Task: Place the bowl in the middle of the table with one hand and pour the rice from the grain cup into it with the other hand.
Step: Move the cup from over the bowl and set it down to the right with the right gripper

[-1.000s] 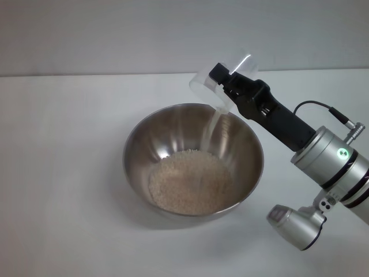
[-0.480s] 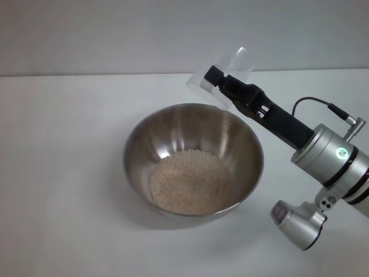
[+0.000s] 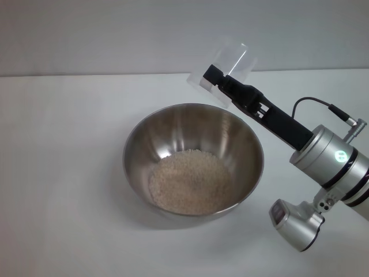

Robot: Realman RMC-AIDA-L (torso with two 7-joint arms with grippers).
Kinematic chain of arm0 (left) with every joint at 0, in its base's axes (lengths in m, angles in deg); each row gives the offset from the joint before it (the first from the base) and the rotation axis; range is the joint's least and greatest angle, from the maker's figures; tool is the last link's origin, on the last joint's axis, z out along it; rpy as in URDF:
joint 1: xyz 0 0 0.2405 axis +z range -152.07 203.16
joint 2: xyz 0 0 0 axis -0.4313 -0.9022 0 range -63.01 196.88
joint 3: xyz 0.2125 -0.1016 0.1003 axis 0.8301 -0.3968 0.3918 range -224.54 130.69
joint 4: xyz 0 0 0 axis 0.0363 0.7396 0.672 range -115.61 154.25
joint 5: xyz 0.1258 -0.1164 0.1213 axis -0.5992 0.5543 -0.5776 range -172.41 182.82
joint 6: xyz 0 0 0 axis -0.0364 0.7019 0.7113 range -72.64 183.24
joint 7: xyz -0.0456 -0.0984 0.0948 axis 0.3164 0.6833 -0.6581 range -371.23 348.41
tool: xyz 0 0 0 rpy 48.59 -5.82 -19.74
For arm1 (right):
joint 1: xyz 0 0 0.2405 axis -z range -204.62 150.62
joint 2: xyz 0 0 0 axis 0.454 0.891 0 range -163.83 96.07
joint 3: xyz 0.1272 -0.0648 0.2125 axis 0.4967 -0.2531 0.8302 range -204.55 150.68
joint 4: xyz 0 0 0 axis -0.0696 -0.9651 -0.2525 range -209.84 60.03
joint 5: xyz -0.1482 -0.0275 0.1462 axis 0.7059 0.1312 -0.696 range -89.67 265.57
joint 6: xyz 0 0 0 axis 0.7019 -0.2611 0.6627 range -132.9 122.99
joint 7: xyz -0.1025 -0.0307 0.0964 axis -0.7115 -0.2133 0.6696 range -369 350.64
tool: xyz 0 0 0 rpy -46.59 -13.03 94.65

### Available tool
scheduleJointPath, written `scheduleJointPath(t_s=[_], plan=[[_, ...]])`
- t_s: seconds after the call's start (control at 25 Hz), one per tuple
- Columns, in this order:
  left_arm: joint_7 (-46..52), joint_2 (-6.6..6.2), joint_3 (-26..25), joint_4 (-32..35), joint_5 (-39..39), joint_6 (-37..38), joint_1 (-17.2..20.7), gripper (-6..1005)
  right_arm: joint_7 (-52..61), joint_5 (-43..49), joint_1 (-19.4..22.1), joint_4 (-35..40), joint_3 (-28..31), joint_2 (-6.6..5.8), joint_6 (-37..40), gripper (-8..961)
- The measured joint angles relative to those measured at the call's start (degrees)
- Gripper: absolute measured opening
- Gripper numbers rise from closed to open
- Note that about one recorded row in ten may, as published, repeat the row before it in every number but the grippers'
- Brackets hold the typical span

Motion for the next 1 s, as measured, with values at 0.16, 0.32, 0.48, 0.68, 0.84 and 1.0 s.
scheduleJointPath(t_s=[0.16, 0.32, 0.48, 0.68, 0.84, 1.0], plan=[[0.5, 0.00, 0.0, 0.1, 0.0, 0.0, -0.1, 435, 0.7, 0.1, 0.1, 0.3, -0.3, -0.02, 0.3, 14], [0.5, 0.00, 0.1, 0.0, 0.0, 0.0, -0.1, 435, 2.3, 0.7, 0.0, 0.9, -0.8, -0.11, 0.3, 13], [0.5, 0.04, 0.1, -0.1, 0.0, 0.0, 0.0, 435, 5.9, 0.7, -1.1, 2.7, -0.6, -0.30, -0.1, 14], [0.5, 0.17, 0.1, -0.1, 0.0, 0.0, 0.0, 435, 5.9, 2.3, -0.3, 2.7, -1.7, -0.12, 0.2, 13], [0.6, 0.25, 0.2, -0.1, 0.0, 0.2, 0.0, 434, 5.9, 2.4, -0.3, 3.0, -0.7, -0.21, -0.1, 14], [0.6, 0.27, 0.3, -0.1, 0.0, 0.3, 0.0, 434, 6.0, 2.9, 0.0, 3.0, -0.7, -0.15, -0.4, 14]])
